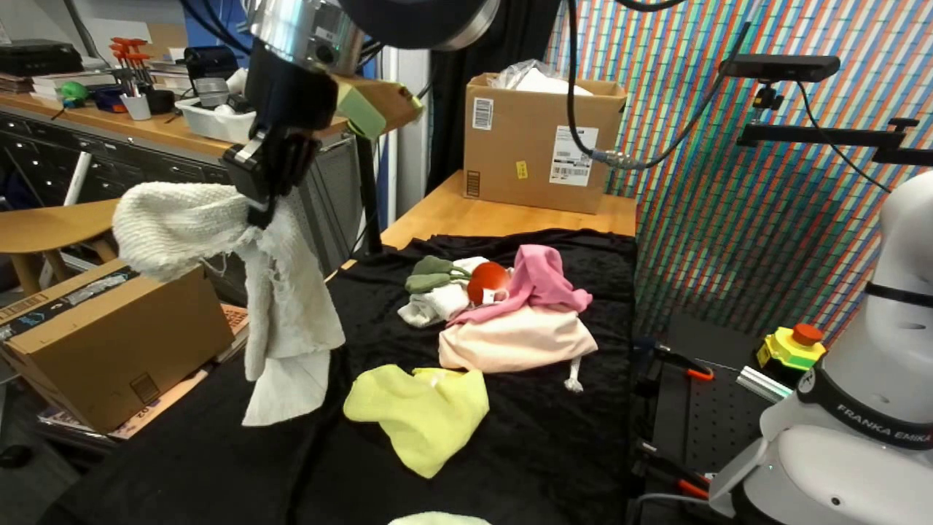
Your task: Put the things on one heap
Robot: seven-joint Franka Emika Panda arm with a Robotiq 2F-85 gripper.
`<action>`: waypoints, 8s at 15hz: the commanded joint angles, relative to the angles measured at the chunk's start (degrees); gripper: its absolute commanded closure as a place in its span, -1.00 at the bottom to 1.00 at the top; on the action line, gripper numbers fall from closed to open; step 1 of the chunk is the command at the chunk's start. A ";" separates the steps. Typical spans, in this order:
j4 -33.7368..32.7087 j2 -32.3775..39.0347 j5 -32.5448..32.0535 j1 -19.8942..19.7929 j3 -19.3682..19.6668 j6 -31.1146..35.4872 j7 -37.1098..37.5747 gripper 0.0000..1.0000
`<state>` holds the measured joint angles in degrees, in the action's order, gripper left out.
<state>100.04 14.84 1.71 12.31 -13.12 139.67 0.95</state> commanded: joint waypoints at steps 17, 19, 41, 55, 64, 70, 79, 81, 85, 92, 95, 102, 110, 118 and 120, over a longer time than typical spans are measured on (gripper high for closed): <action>22.22 -21.09 -0.69 -8.66 10.00 -4.44 -4.50 0.89; 23.09 -19.68 -1.27 -9.26 10.64 -6.35 -5.38 0.89; 23.28 -9.58 -10.72 -9.24 10.15 -16.19 -7.51 -0.48; 30.31 -15.52 -13.29 -5.61 6.09 -9.75 -8.69 -1.00; 32.21 -12.44 -11.75 1.99 -1.34 -8.57 1.02 -1.00; 31.26 -7.87 -6.25 5.47 -4.58 -8.47 3.71 -1.00; 28.34 -2.77 5.81 7.45 -7.04 -8.52 4.35 -1.00; 27.57 -1.68 8.24 7.57 -7.40 -8.00 4.06 -1.00; 26.18 0.53 15.03 7.16 -8.66 -6.60 2.05 -1.00; 24.08 3.22 23.04 7.51 -10.11 -6.13 1.21 -1.00; 23.41 5.11 23.30 8.10 -10.22 -4.88 1.91 -1.00; 21.79 9.12 21.54 10.14 -9.96 -1.72 4.36 -1.00; 18.83 11.39 19.76 12.24 -9.64 -2.51 7.46 -0.50; 17.51 11.17 19.82 11.47 -9.68 -6.16 6.77 0.58; 17.06 10.67 20.01 10.95 -9.71 -8.41 6.02 0.88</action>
<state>118.87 25.51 22.66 23.86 -22.90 134.90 7.17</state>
